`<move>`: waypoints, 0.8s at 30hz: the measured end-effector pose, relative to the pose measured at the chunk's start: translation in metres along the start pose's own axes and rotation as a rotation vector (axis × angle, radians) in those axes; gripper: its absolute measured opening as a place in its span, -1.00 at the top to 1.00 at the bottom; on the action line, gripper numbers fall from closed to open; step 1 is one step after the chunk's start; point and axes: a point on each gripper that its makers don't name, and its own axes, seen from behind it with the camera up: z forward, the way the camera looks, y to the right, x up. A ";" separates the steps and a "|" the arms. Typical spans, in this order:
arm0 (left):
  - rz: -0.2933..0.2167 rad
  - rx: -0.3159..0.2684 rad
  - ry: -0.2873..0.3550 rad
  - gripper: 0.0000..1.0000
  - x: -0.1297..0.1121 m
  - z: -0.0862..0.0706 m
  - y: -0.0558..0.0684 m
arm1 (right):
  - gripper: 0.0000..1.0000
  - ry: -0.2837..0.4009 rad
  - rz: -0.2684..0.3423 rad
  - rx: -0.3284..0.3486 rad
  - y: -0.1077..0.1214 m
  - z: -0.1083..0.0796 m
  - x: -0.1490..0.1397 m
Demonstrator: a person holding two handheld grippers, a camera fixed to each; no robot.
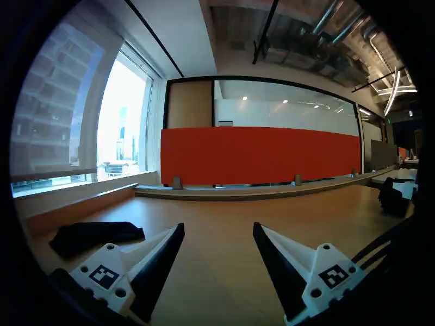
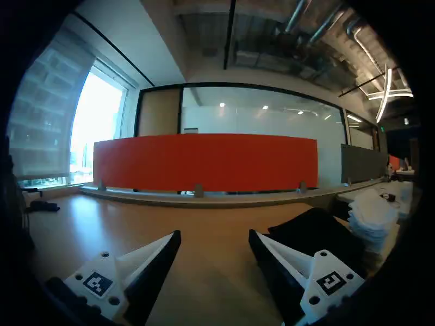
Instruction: Fold towel
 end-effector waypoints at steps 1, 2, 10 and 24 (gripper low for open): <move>0.000 0.000 0.000 -0.87 0.000 0.000 0.000 | -0.93 0.000 0.000 0.000 0.000 0.000 0.000; 0.000 0.000 0.000 -0.87 0.000 0.000 0.000 | -0.93 0.000 0.000 0.000 0.000 0.000 0.000; 0.000 0.000 0.000 -0.87 0.000 0.000 0.000 | -0.93 0.000 0.001 -0.002 0.001 -0.001 0.000; 0.000 0.000 -0.001 -0.87 0.000 0.000 -0.001 | -0.94 -0.001 0.002 -0.002 0.001 -0.002 -0.001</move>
